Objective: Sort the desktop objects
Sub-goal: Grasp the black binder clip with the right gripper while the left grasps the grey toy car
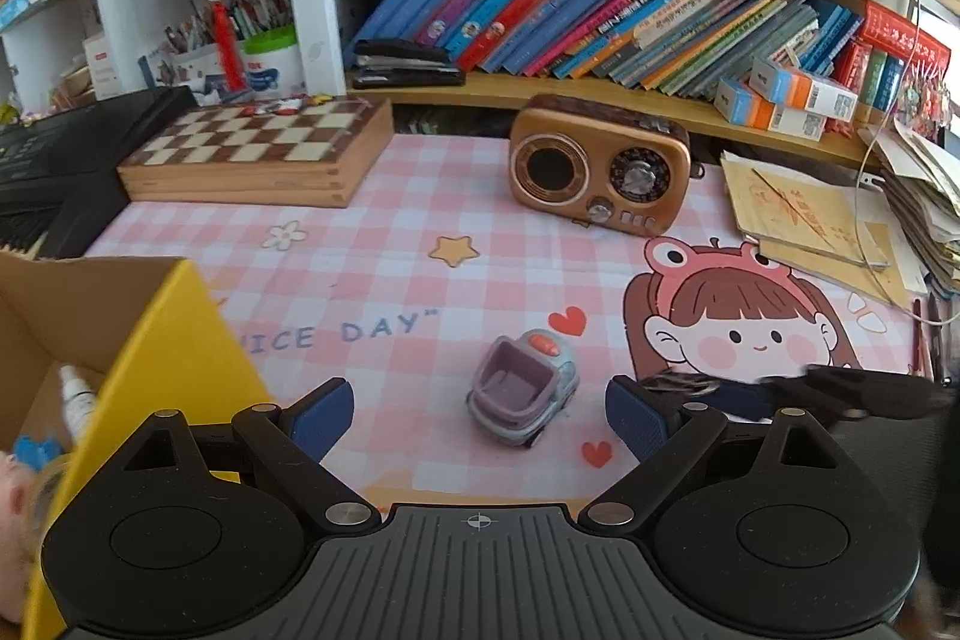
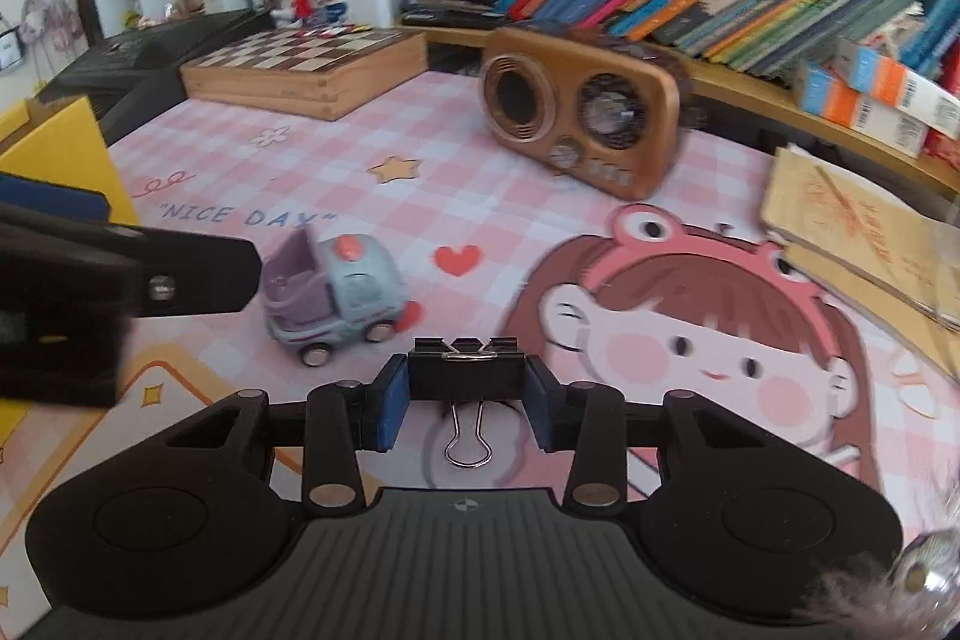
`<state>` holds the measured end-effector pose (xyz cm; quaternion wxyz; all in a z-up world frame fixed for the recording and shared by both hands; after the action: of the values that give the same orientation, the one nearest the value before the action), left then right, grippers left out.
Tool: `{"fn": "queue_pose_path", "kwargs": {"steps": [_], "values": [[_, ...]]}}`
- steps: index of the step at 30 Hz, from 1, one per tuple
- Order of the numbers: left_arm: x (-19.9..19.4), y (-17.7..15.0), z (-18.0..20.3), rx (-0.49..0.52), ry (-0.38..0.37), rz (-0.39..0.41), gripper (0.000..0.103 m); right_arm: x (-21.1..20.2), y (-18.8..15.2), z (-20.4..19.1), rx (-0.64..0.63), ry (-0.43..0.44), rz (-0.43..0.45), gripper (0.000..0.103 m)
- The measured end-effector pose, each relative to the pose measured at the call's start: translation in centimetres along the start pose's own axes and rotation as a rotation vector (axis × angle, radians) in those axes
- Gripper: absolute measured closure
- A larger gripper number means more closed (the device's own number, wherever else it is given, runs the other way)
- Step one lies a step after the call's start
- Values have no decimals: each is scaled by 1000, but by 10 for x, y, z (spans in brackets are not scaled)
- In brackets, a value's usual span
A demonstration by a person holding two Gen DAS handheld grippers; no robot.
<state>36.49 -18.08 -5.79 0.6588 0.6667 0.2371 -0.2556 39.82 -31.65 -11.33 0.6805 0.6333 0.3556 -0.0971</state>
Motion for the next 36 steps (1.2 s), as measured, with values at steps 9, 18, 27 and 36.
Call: {"fn": "queue_pose_path", "kwargs": {"steps": [9, 18, 27, 36], "values": [[53, -4, 16, 2, -26, -48, 22, -29, -7, 27, 35, -40, -8, 65], [66, -5, 17, 18, -47, -60, 48, -38, -8, 32, 66, -50, -1, 66], [39, 5, 18, 17, -101, -27, 58, -46, -5, 33, 90, -61, 20, 66], [-12, 9, 16, 10, -146, 41, 58, -71, -6, 22, 93, -66, 49, 66]]}}
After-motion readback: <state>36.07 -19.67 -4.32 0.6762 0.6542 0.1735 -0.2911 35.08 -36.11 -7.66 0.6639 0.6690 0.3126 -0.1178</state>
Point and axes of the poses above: each gripper's, at about its wrist camera, not at the fingertips, and x roughly the way its jaws point, z to its right, y to its top, the point moved 2 cm from there along x, roughly the way its jaws point, and after that the axes turned 5 degrees about z, right-handed, at the moved point
